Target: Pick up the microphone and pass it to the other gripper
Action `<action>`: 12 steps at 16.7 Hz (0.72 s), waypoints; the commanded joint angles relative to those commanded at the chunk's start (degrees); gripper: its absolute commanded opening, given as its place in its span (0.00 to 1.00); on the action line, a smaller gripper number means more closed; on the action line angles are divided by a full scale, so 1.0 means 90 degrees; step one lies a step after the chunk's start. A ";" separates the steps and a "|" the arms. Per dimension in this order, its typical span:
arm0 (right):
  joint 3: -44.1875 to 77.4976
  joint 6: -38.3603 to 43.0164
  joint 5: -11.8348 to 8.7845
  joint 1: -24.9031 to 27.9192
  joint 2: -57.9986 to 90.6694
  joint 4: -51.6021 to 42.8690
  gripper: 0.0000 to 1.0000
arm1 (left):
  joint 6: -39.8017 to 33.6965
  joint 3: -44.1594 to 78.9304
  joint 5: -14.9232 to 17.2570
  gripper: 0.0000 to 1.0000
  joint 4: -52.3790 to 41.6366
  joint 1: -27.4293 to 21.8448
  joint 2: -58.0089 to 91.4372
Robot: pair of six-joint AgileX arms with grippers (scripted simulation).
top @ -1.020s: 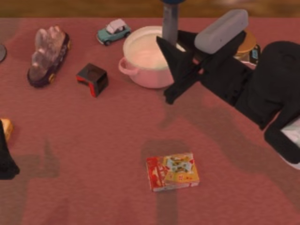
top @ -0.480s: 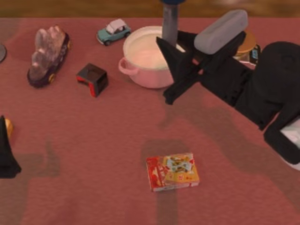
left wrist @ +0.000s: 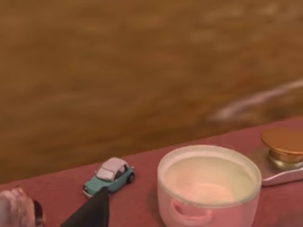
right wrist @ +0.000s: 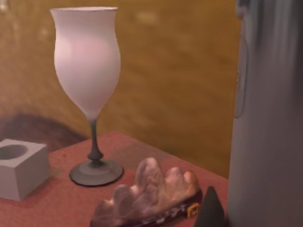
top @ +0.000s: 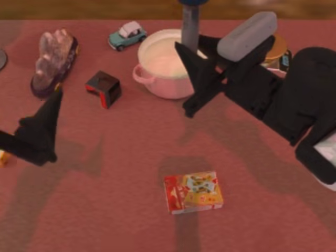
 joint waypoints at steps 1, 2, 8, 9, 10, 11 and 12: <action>0.0000 0.0000 0.0000 0.0000 0.0000 0.0000 0.00 | 0.0007 0.0282 0.0238 1.00 0.0181 -0.0165 0.0540; 0.0000 0.0000 0.0000 0.0000 0.0000 0.0000 0.00 | 0.0013 0.0557 0.0471 1.00 0.0358 -0.0326 0.1050; 0.0000 0.0000 0.0000 0.0000 0.0000 0.0000 0.00 | 0.0046 0.1924 0.1596 1.00 0.1250 -0.1107 0.3372; 0.0000 0.0000 0.0000 0.0000 0.0000 0.0000 0.00 | 0.0053 0.2077 0.1715 1.00 0.1352 -0.1189 0.3613; 0.0000 0.0000 0.0000 0.0000 0.0000 0.0000 0.00 | 0.0060 0.2198 0.1808 1.00 0.1434 -0.1254 0.3792; 0.0000 0.0000 0.0000 0.0000 0.0000 0.0000 0.00 | 0.0065 0.2281 0.1872 1.00 0.1490 -0.1298 0.3907; 0.0000 0.0000 0.0000 0.0000 0.0000 0.0000 0.00 | 0.0068 0.2319 0.1901 1.00 0.1516 -0.1318 0.3957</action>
